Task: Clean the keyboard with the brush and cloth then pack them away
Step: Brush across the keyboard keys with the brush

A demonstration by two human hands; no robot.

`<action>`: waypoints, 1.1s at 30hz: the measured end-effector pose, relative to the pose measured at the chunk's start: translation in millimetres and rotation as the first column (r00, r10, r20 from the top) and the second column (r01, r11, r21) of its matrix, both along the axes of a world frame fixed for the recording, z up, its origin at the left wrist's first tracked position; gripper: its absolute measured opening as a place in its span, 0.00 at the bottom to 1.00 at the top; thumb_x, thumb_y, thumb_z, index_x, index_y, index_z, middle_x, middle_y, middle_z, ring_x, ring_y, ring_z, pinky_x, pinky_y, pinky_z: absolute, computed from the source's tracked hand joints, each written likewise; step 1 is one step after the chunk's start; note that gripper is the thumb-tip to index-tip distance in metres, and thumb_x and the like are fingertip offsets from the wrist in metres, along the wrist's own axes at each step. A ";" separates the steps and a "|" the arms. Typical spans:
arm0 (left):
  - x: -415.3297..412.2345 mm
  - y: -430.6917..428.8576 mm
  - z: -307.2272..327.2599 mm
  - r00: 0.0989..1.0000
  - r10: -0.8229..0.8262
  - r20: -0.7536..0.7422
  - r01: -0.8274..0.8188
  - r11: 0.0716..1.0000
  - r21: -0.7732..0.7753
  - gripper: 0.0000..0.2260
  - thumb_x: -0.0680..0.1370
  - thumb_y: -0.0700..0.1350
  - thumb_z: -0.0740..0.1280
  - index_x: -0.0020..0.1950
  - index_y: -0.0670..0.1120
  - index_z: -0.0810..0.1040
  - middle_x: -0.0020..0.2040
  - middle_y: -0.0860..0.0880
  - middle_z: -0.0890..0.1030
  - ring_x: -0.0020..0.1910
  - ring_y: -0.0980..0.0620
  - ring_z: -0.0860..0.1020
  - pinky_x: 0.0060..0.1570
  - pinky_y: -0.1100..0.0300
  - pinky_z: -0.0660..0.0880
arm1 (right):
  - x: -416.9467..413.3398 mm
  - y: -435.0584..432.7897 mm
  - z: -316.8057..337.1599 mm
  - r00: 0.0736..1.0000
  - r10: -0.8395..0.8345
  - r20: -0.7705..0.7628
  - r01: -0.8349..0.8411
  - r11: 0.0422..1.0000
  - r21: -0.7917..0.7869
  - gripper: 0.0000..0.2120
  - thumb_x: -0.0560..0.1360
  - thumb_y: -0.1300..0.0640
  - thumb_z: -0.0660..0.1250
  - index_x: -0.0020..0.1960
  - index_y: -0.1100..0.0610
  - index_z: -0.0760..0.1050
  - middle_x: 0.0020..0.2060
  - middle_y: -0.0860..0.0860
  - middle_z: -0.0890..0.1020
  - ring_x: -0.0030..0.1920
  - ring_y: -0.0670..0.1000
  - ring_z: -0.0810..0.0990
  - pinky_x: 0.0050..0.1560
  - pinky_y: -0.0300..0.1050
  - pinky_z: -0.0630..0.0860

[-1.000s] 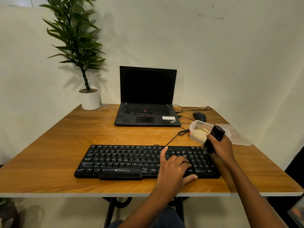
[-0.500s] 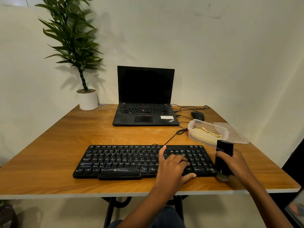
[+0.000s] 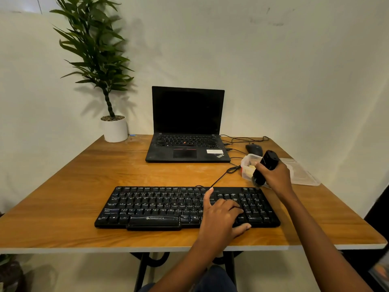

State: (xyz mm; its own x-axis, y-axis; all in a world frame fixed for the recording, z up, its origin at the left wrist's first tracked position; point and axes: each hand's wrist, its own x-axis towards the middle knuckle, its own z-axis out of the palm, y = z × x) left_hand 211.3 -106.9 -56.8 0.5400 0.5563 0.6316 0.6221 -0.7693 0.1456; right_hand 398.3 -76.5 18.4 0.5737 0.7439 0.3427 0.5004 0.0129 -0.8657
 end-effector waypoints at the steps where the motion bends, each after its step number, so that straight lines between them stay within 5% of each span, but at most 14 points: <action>1: 0.3 -0.1 0.0 1.000 0.001 -0.002 -0.001 1.000 0.003 0.19 0.71 0.66 0.57 0.45 0.57 0.82 0.43 0.62 0.80 0.43 0.63 0.78 0.70 0.47 0.47 | -0.6 1.5 -1.2 1.000 0.010 0.007 -0.010 1.000 0.001 0.08 0.72 0.57 0.70 0.49 0.57 0.74 0.43 0.52 0.78 0.47 0.53 0.77 0.48 0.47 0.74; 6: 0.3 -0.3 -1.3 1.000 0.003 -0.020 -0.003 1.000 -0.003 0.19 0.71 0.66 0.57 0.45 0.58 0.82 0.44 0.62 0.80 0.44 0.63 0.78 0.70 0.47 0.46 | -1.4 2.8 -16.1 0.990 0.074 0.116 -0.066 0.995 -0.069 0.16 0.71 0.54 0.71 0.56 0.59 0.75 0.46 0.52 0.79 0.49 0.53 0.78 0.46 0.45 0.73; 9: 0.1 0.0 -0.7 1.000 0.005 -0.018 -0.005 1.000 -0.004 0.20 0.71 0.66 0.56 0.45 0.58 0.83 0.43 0.62 0.80 0.44 0.63 0.78 0.70 0.47 0.46 | -1.9 -1.7 -16.1 0.993 0.001 0.120 -0.007 0.999 0.044 0.20 0.70 0.53 0.72 0.59 0.58 0.74 0.47 0.49 0.78 0.50 0.50 0.76 0.49 0.46 0.73; 14: 0.4 -0.6 -1.0 1.000 0.003 -0.024 -0.003 1.000 -0.009 0.20 0.71 0.66 0.56 0.45 0.58 0.83 0.43 0.62 0.80 0.44 0.63 0.78 0.70 0.47 0.45 | -4.4 0.3 -14.5 0.993 0.104 0.063 -0.097 0.990 -0.102 0.18 0.69 0.54 0.73 0.57 0.55 0.75 0.47 0.51 0.79 0.47 0.53 0.77 0.40 0.47 0.76; 18: 0.0 -1.4 0.0 1.000 0.004 -0.025 -0.004 1.000 -0.010 0.20 0.71 0.66 0.55 0.45 0.58 0.83 0.44 0.62 0.80 0.44 0.63 0.78 0.70 0.47 0.45 | -6.4 4.2 -3.0 0.996 -0.018 0.084 0.021 0.999 -0.034 0.14 0.71 0.56 0.71 0.54 0.58 0.76 0.44 0.51 0.77 0.46 0.51 0.75 0.46 0.45 0.71; 23: 0.6 0.0 0.7 1.000 0.008 -0.017 -0.008 1.000 -0.009 0.20 0.71 0.67 0.55 0.44 0.58 0.83 0.43 0.62 0.80 0.44 0.63 0.78 0.70 0.47 0.46 | -4.9 4.2 -7.1 0.993 0.055 0.103 -0.039 0.987 -0.157 0.15 0.70 0.56 0.70 0.56 0.57 0.75 0.46 0.53 0.79 0.47 0.54 0.77 0.45 0.48 0.75; 29: 0.2 -1.1 -1.1 1.000 0.004 -0.021 -0.004 1.000 -0.005 0.20 0.71 0.67 0.56 0.45 0.58 0.83 0.43 0.62 0.80 0.44 0.64 0.78 0.70 0.47 0.47 | -5.9 2.6 -13.2 0.993 0.031 0.112 -0.016 0.991 -0.130 0.16 0.71 0.54 0.70 0.57 0.57 0.75 0.46 0.51 0.78 0.49 0.52 0.76 0.53 0.53 0.76; 33: 0.2 -1.1 -0.2 1.000 0.003 -0.016 -0.003 1.000 0.003 0.20 0.71 0.66 0.55 0.45 0.58 0.83 0.44 0.62 0.80 0.44 0.64 0.78 0.69 0.47 0.49 | -4.0 2.2 -5.9 0.999 -0.009 0.040 0.012 0.997 -0.072 0.10 0.71 0.56 0.69 0.51 0.57 0.75 0.44 0.54 0.79 0.46 0.53 0.76 0.48 0.51 0.77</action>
State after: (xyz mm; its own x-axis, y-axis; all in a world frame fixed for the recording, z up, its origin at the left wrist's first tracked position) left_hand 211.5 -108.0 -57.1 0.5484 0.5563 0.6243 0.6270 -0.7675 0.1332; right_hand 394.3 -74.2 12.5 0.5690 0.7614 0.3107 0.5338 -0.0545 -0.8439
